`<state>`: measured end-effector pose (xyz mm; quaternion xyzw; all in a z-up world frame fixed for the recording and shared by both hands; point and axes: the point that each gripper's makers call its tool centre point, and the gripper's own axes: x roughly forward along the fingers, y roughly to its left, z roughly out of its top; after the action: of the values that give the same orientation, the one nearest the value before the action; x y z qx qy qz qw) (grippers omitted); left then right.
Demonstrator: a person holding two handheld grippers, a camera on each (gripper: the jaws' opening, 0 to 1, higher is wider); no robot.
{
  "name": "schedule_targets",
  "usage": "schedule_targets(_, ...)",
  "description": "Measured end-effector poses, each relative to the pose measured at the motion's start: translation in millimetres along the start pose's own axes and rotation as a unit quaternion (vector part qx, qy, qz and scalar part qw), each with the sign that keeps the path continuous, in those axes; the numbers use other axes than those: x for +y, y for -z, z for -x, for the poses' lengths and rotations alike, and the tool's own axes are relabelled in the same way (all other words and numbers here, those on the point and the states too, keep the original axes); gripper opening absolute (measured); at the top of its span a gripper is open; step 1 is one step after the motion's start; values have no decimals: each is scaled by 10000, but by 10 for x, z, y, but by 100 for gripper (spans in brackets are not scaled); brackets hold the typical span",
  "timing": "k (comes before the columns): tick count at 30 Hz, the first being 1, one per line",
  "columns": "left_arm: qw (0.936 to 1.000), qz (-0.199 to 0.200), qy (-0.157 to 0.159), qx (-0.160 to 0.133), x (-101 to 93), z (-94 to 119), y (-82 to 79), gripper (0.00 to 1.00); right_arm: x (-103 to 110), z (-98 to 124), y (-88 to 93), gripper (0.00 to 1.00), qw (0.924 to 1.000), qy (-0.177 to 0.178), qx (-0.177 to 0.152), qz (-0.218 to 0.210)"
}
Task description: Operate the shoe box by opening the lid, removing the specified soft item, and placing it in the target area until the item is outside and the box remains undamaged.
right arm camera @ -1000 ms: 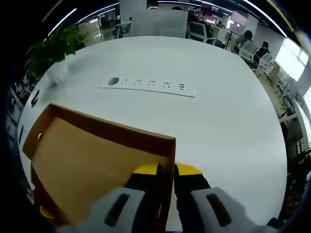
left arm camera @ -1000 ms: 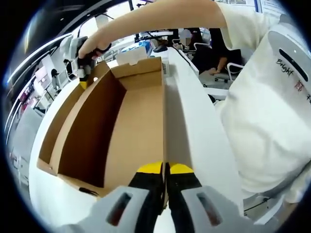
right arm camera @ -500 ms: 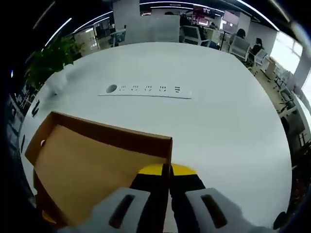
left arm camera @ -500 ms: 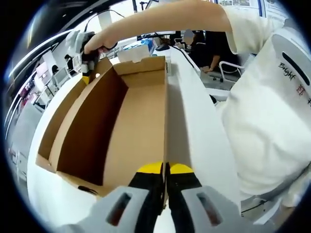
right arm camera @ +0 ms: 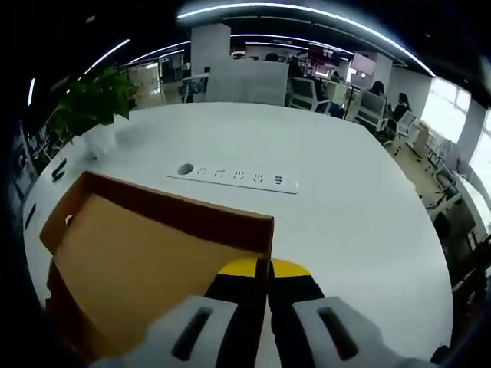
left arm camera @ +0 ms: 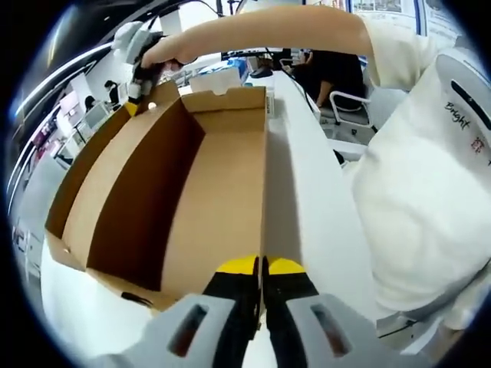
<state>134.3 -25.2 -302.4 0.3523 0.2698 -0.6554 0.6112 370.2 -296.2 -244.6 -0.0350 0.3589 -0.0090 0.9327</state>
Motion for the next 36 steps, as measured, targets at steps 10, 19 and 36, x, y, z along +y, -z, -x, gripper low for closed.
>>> schedule_targets(10,10000,40,18,14,17,-1,-1,1,-13,232,-202,1,9944,140,-1027,206)
schedule_targets(19,10000,-2,-15,-8,12,-2,-1,1,-50,379,-344,0,9875,3,-1568,-158)
schedule_targets(36,10000,-60,14,-51,13,4,2,1,-81,795,-364,0,9690,50,-2457,-267)
